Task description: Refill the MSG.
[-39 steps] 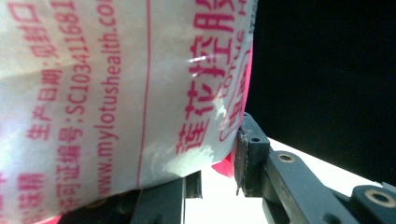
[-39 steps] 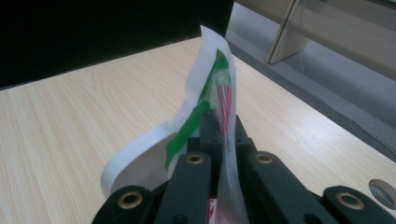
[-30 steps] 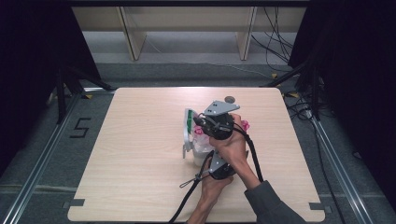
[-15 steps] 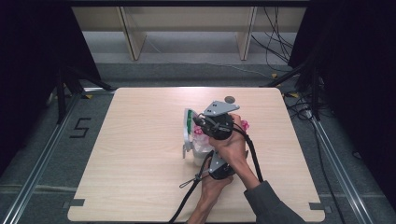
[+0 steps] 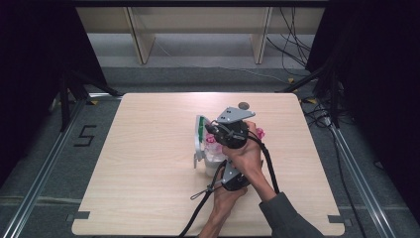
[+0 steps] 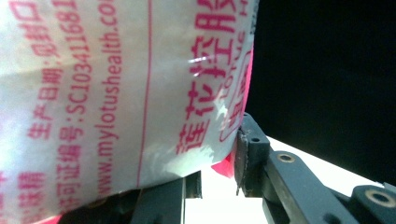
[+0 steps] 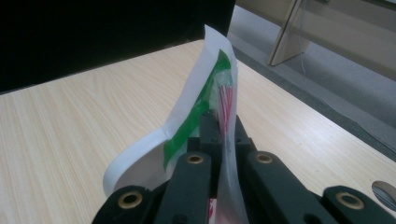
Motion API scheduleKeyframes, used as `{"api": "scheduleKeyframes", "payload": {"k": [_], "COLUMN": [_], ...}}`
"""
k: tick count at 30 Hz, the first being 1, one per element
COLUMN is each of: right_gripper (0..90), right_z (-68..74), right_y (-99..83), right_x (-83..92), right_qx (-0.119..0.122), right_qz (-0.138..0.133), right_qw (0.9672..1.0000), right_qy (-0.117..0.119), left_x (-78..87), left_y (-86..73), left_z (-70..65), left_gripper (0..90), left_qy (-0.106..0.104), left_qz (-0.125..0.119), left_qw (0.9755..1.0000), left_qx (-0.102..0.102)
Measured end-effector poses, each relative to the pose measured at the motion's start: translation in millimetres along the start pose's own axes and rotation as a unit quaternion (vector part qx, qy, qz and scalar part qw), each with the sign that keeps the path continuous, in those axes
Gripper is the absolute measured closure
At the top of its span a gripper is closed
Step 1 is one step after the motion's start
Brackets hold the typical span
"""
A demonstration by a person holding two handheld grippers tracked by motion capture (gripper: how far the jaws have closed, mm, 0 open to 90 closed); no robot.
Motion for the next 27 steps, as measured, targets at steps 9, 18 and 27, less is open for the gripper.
{"api": "scheduleKeyframes", "payload": {"k": [9,18,27], "right_gripper": [90.0,90.0,90.0], "right_z": [-0.5,-6.9,-18.5], "right_y": [-0.2,-3.4,-7.8], "right_x": [11.3,25.0,40.2], "right_qx": [-0.013,-0.045,-0.075], "right_qz": [-0.017,-0.028,-0.057], "right_qw": [0.9997,0.9983,0.9951], "right_qy": [0.013,0.023,0.03], "left_x": [4.5,5.1,4.6], "left_y": [-5.6,-13.2,-17.7], "left_z": [11.2,13.8,10.5], "left_gripper": [73.8,69.4,66.1], "left_qy": [0.029,0.046,0.05], "left_qz": [0.026,0.054,0.049], "left_qw": [0.9986,0.9966,0.9972], "left_qx": [-0.036,-0.043,-0.025]}}
Point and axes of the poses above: each handheld gripper's, and its own axes: x roughly backward along the jaws, y roughly out of its top, z roughly to its left, the point moved 7 cm from there along -x, roughly forward along the jaws, and after that the axes turned 3 degrees about -x, right-handed, at the moved point
